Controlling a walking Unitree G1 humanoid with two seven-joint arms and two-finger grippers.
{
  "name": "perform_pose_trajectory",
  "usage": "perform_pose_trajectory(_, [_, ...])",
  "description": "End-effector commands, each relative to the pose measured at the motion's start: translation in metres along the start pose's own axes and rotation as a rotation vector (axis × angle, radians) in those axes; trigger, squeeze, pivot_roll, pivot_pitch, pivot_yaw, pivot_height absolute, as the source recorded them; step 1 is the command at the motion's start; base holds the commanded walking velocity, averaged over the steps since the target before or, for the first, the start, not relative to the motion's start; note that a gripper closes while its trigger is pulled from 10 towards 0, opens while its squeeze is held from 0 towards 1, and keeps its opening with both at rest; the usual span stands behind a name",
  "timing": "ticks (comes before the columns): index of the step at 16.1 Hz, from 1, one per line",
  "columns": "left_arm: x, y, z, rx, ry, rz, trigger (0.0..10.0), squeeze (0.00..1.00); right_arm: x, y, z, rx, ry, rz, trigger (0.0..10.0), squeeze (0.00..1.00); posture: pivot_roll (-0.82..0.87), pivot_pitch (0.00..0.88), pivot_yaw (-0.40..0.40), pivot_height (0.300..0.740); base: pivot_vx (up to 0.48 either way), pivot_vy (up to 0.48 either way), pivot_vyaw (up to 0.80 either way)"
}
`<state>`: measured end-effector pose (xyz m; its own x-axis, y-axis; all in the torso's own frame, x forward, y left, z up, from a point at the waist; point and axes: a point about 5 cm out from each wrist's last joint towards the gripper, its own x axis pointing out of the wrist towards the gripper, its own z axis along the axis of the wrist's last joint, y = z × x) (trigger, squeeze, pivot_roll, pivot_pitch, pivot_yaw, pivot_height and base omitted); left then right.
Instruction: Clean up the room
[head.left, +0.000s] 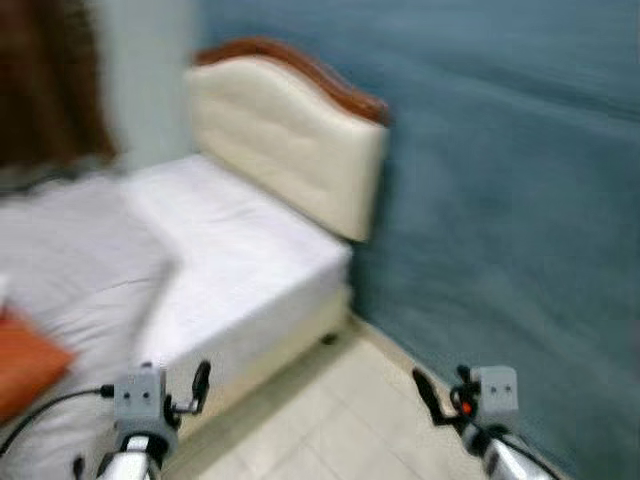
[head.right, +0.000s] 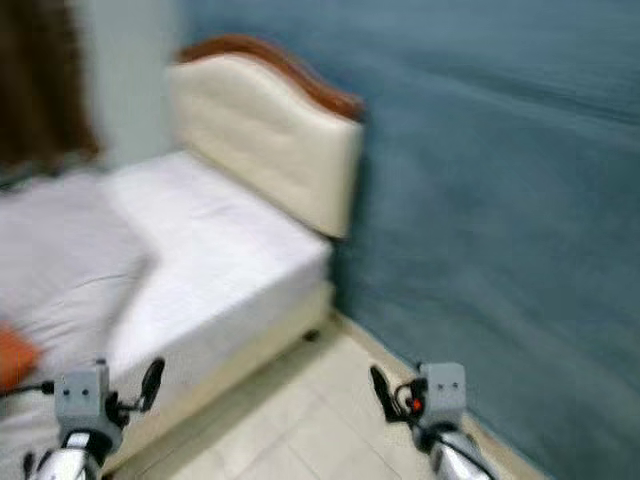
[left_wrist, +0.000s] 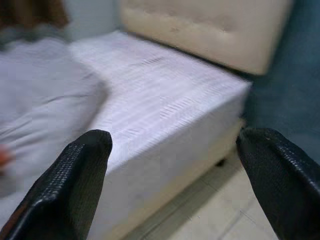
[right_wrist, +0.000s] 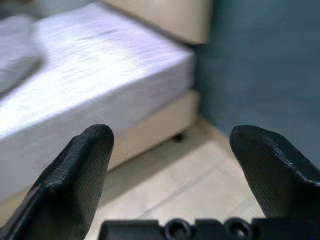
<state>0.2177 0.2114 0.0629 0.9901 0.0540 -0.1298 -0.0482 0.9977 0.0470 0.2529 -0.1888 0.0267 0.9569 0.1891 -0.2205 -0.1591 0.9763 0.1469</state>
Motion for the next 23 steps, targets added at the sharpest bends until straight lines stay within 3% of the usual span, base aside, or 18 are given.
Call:
perform_pose_trajectory(1, [0.001, -0.004, -0.001, 0.024, 0.027, -0.01, 10.0, 0.0, -0.001, 0.001, 0.002, 0.013, 0.004, 0.003, 10.0, 0.0, 0.03, 0.0, -0.078, 0.74, 0.0, 0.0, 0.56])
perform_pose_trajectory(6, [0.036, -0.01, 0.016, 0.062, -0.014, -0.002, 10.0, 0.0, 0.014, 0.021, 0.003, 0.027, 0.01, 0.085, 10.0, 0.0, 0.02, 0.0, -0.07, 0.74, 0.0, 0.0, 0.56])
perform_pose_trajectory(7, [0.036, -0.011, 0.018, 0.067, -0.021, -0.006, 10.0, 0.0, 0.015, 0.022, 0.004, 0.027, 0.008, 0.091, 10.0, 0.0, 0.02, 0.0, -0.07, 0.74, 0.0, 0.0, 0.56])
perform_pose_trajectory(9, [0.036, -0.018, 0.012, -0.009, 0.006, -0.024, 10.0, 0.0, 0.018, 0.02, 0.008, 0.03, 0.006, 0.091, 10.0, 0.0, 0.02, 0.0, -0.07, 0.74, 0.0, 0.15, 0.54])
perform_pose_trajectory(13, [0.038, -0.02, 0.012, -0.021, 0.007, -0.036, 10.0, 0.0, 0.021, 0.019, 0.007, 0.035, 0.011, 0.091, 10.0, 0.0, 0.02, 0.0, -0.07, 0.74, 0.0, 0.455, 0.53])
perform_pose_trajectory(16, [0.038, -0.017, 0.013, -0.014, -0.007, -0.041, 10.0, 0.0, 0.02, 0.019, 0.009, -0.029, -0.009, 0.065, 10.0, 0.0, 0.02, 0.0, -0.069, 0.74, 0.0, 0.467, 0.18])
perform_pose_trajectory(23, [0.041, -0.014, 0.015, 0.005, -0.012, -0.016, 10.0, 0.0, 0.023, 0.025, 0.007, -0.026, -0.018, 0.08, 10.0, 0.0, 0.04, 0.0, -0.071, 0.74, 0.0, 0.479, 0.44])
